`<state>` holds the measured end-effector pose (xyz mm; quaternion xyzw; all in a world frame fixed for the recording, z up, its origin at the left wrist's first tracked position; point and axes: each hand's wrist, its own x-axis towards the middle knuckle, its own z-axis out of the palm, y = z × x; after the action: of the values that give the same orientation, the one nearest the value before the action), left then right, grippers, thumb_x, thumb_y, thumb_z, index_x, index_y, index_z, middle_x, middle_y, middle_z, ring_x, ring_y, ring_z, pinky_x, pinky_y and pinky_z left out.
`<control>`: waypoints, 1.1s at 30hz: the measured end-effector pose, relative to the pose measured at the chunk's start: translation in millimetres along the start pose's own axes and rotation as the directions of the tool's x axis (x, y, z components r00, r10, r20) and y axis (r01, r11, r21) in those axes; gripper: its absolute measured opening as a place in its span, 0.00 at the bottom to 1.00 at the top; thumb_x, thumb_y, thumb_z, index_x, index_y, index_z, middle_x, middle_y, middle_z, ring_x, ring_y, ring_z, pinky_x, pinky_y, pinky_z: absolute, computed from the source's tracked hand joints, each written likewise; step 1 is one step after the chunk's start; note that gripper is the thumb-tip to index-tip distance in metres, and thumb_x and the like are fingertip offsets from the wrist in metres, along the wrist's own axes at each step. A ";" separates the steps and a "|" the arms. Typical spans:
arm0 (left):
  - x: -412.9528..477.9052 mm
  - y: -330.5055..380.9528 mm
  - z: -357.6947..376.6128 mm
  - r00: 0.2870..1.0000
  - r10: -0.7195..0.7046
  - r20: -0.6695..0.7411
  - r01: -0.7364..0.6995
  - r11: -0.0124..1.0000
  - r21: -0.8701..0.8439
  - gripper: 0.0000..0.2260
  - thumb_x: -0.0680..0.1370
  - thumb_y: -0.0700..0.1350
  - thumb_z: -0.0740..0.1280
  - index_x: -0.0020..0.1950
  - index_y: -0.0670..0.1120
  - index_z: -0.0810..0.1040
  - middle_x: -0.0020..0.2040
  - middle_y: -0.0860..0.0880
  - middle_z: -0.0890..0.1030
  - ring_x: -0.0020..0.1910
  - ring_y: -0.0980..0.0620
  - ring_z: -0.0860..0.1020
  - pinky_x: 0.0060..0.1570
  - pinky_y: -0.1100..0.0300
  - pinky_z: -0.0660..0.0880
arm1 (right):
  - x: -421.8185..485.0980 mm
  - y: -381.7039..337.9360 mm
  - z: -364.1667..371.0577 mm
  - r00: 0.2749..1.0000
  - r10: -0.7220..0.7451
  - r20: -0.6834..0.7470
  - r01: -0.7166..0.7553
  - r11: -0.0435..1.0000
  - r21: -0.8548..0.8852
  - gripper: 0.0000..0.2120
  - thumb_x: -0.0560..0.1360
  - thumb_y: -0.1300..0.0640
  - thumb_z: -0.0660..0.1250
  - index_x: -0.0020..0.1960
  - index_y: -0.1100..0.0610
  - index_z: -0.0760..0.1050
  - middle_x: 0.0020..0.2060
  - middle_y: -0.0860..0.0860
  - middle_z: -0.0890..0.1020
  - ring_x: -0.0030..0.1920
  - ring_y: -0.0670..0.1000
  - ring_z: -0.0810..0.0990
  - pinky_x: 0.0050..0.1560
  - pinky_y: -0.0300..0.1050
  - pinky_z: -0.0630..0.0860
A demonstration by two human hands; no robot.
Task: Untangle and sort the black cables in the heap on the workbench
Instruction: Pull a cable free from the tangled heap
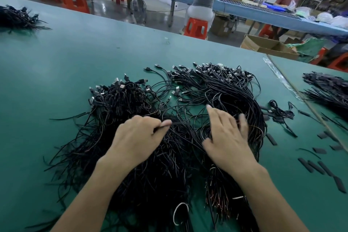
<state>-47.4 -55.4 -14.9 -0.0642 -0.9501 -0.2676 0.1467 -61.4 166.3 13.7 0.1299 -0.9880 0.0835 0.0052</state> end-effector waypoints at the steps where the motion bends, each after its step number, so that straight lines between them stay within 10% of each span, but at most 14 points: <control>1: -0.3 3.4 2.1 0.999 -0.012 0.049 0.008 0.997 0.080 0.27 0.79 0.67 0.51 0.31 0.48 0.70 0.26 0.55 0.72 0.26 0.55 0.74 0.31 0.57 0.73 | -1.0 -10.0 -2.3 0.991 -0.133 -0.006 0.133 0.987 0.094 0.40 0.77 0.55 0.61 0.81 0.47 0.41 0.77 0.45 0.57 0.77 0.41 0.49 0.74 0.41 0.32; 5: 1.2 11.5 5.6 0.988 -0.023 0.152 -0.014 0.971 0.238 0.14 0.78 0.62 0.60 0.47 0.53 0.77 0.42 0.50 0.79 0.44 0.44 0.81 0.38 0.55 0.70 | -1.3 -36.0 -3.5 0.922 -0.385 0.050 0.349 0.879 0.324 0.28 0.78 0.49 0.60 0.77 0.42 0.59 0.70 0.41 0.71 0.70 0.40 0.66 0.74 0.40 0.62; 8: 1.8 15.0 -2.3 0.996 0.010 0.085 -0.012 1.000 0.023 0.17 0.72 0.63 0.68 0.35 0.52 0.69 0.33 0.55 0.77 0.33 0.54 0.76 0.32 0.57 0.69 | 3.2 -35.5 -3.5 0.965 -0.261 0.022 0.238 0.910 0.339 0.15 0.81 0.44 0.59 0.65 0.47 0.76 0.54 0.44 0.81 0.55 0.45 0.78 0.58 0.48 0.75; 15: 2.4 -0.6 -22.7 0.999 -0.018 -0.046 -0.002 0.917 -0.399 0.21 0.71 0.69 0.65 0.33 0.52 0.74 0.26 0.57 0.74 0.23 0.58 0.69 0.27 0.60 0.69 | 6.2 -11.2 -10.4 0.963 0.003 -0.268 0.189 0.701 0.687 0.12 0.80 0.49 0.65 0.42 0.52 0.82 0.23 0.40 0.73 0.22 0.42 0.67 0.25 0.31 0.62; 21: -1.2 23.9 -26.5 0.891 0.141 0.431 0.158 0.794 -0.588 0.25 0.76 0.68 0.57 0.28 0.51 0.71 0.22 0.56 0.65 0.22 0.57 0.62 0.24 0.62 0.63 | 11.9 -13.5 -6.2 0.949 0.118 -0.294 0.173 0.585 0.792 0.11 0.80 0.51 0.65 0.41 0.51 0.80 0.24 0.43 0.69 0.24 0.42 0.61 0.25 0.35 0.60; 26: -6.9 44.3 -33.6 0.737 0.409 0.537 0.302 0.512 -0.804 0.28 0.82 0.62 0.53 0.28 0.48 0.73 0.23 0.46 0.61 0.21 0.52 0.58 0.22 0.63 0.58 | 10.1 -26.8 -0.3 0.973 -0.047 -0.227 0.219 0.498 0.839 0.12 0.79 0.46 0.64 0.44 0.49 0.82 0.26 0.46 0.73 0.26 0.48 0.66 0.28 0.43 0.66; 31: -5.4 43.6 -38.7 0.708 0.578 0.406 0.362 0.196 -0.911 0.21 0.82 0.58 0.60 0.34 0.48 0.76 0.25 0.53 0.60 0.22 0.55 0.56 0.23 0.68 0.60 | 6.3 -33.6 0.9 0.974 -0.215 -0.068 0.164 0.469 0.868 0.11 0.80 0.48 0.64 0.43 0.48 0.82 0.37 0.54 0.83 0.40 0.61 0.80 0.44 0.59 0.78; 33: -4.6 44.1 -37.3 0.776 0.537 0.332 0.379 0.026 -0.925 0.19 0.82 0.57 0.62 0.37 0.47 0.78 0.27 0.55 0.60 0.24 0.57 0.57 0.23 0.68 0.62 | 3.2 -38.0 1.9 0.956 -0.294 0.009 0.152 0.522 0.839 0.12 0.80 0.53 0.64 0.40 0.50 0.81 0.33 0.57 0.81 0.34 0.62 0.77 0.36 0.59 0.76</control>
<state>-25.1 -37.9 35.6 -0.2899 -0.4625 -0.8005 -0.2475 -54.6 128.9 18.2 0.2483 -0.8031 0.5282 -0.1202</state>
